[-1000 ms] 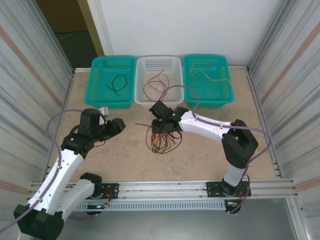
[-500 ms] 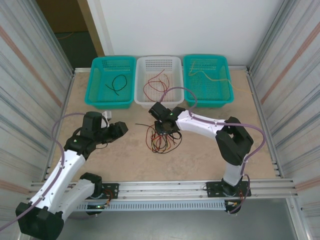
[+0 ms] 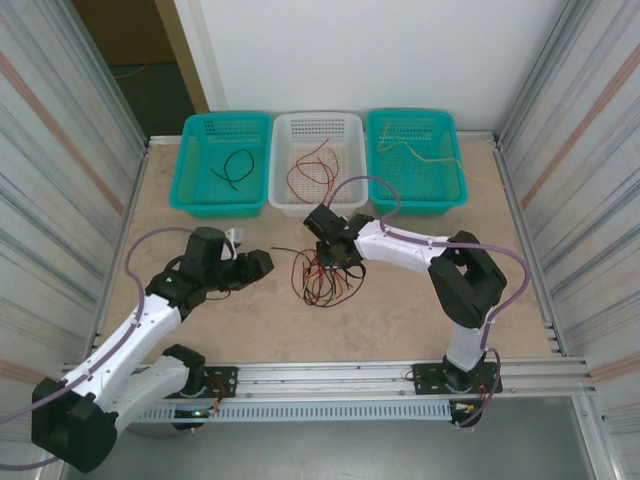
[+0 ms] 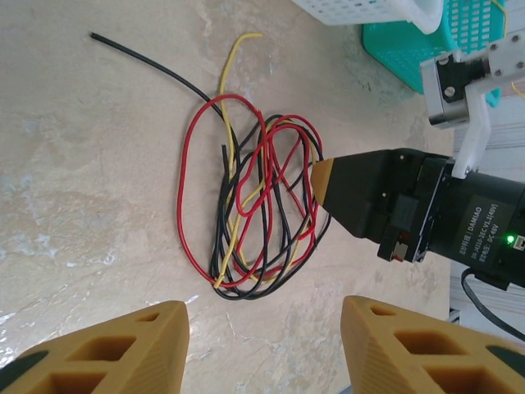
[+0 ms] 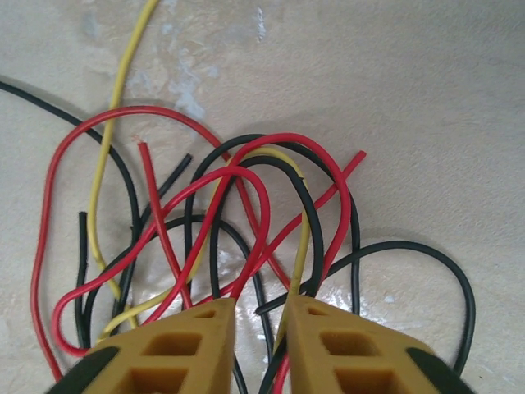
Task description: Untangle the cables
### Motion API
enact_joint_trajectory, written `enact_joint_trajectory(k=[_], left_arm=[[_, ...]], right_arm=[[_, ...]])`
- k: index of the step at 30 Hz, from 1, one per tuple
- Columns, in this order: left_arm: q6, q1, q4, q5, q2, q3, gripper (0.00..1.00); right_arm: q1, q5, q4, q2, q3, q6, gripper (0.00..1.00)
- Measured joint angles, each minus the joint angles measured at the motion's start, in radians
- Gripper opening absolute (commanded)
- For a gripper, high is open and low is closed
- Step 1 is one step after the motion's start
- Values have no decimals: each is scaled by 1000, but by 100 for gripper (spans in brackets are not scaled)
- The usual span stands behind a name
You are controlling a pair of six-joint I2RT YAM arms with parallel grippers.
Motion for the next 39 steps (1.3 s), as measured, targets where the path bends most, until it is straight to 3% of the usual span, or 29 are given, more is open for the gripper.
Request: enact_joint_trajectory(k=[11,17,22,29,39], left_arm=[[-10,-22,51,-1,51,0,52],[-12,-23,55,-1,54,0,52],[-16,-23,61,0,53,-3,52],[-34,-47,117,6,53,-26,53],[-48,-187,278,8,173,-29,50]], right_arm=[[-5,-80,56,0,-24,6,34],[-5,-116,77,5,-24,9,13],[-2,-124,82,-1,-25,2,2],[50,-95,82,-99,-28,-60,1],[93,-72,95,-211,-28,-107,0]])
